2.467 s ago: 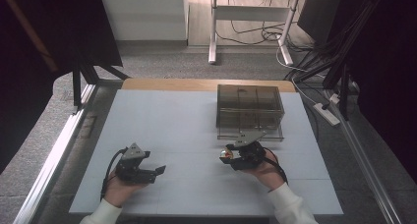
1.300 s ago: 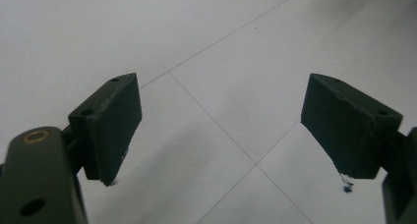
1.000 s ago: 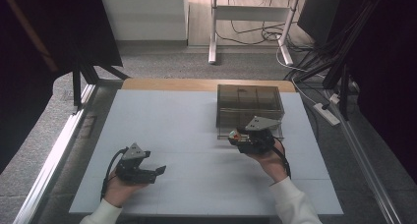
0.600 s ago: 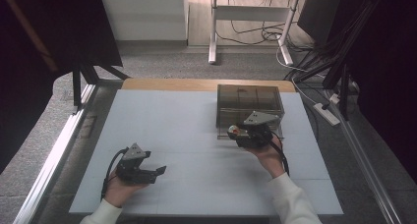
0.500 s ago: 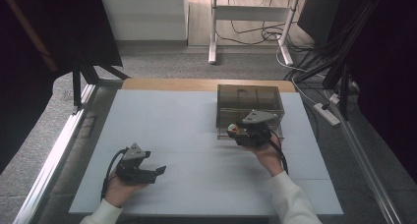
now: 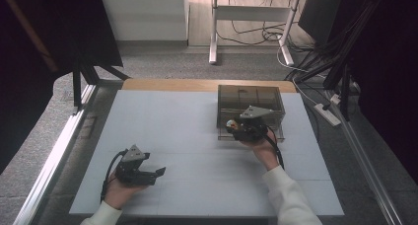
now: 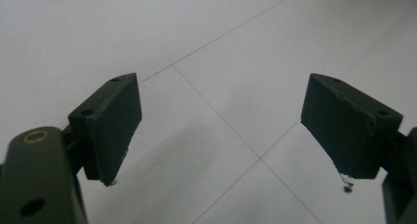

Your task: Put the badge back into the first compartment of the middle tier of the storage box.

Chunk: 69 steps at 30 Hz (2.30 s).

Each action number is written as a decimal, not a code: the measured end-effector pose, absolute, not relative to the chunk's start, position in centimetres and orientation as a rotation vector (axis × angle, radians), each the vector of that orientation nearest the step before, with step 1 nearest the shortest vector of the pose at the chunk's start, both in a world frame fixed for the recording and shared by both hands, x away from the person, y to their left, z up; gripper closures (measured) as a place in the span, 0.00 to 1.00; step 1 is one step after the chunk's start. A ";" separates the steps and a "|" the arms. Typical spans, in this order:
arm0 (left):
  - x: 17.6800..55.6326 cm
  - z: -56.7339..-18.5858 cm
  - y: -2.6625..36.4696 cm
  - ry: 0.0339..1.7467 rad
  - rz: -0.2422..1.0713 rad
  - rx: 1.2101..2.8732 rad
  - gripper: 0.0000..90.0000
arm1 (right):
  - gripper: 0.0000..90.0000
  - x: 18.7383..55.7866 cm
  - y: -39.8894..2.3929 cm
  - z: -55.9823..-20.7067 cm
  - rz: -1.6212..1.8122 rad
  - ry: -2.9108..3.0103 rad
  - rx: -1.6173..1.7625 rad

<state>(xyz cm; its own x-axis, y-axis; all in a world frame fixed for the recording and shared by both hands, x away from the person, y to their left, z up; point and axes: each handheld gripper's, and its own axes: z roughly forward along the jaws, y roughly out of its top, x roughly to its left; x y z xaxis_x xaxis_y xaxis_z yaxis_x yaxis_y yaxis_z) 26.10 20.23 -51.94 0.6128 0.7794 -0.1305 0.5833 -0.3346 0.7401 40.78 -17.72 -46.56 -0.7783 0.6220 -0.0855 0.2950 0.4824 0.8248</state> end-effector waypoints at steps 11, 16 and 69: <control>26.1 -52.0 20.3 1.071 0.316 2.050 0.18 | 0.53 41.6 -17.4 -47.5 1.170 2.373 0.783; 26.1 -52.0 20.3 1.070 0.315 2.050 0.18 | 0.50 41.6 -17.4 -47.6 1.164 2.377 0.791; 26.9 -52.1 20.5 1.069 0.313 2.047 0.17 | 0.33 35.2 -24.7 -46.7 1.156 2.329 0.921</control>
